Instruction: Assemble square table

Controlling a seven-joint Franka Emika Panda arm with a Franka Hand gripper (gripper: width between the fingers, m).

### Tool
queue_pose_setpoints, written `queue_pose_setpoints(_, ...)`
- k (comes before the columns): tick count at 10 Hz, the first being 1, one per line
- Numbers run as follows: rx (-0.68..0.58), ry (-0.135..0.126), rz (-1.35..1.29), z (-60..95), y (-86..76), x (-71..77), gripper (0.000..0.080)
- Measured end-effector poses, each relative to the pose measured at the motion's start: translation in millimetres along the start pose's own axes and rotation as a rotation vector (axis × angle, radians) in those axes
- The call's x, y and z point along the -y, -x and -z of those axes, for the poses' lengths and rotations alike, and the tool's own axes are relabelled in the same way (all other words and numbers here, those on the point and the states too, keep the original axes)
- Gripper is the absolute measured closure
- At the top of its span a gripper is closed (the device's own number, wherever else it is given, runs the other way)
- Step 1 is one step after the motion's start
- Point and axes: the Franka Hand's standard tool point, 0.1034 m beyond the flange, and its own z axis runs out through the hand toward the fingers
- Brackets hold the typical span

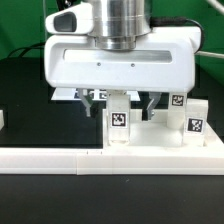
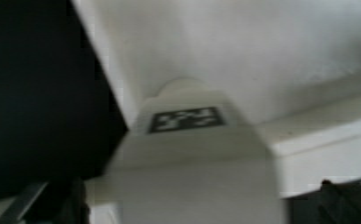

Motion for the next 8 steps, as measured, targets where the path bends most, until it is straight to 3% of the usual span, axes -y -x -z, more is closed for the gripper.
queue_pose_setpoints(3, -0.004, 0.001, -0.001, -0.2, -1.0, -3.0, 0.0197)
queue_pose_setpoints(4, -0.004, 0.001, -0.001, -0.2, -1.0, -3.2, 0.0386)
queue_pose_setpoints(5, -0.004, 0.001, -0.001, -0.2, -1.0, -3.2, 0.0386)
queue_pose_setpoints(6, -0.004, 0.001, -0.001, -0.3, -0.9, -3.2, 0.0514)
queue_pose_setpoints(8, -0.004, 0.001, -0.001, -0.4, -0.9, -3.1, 0.0514)
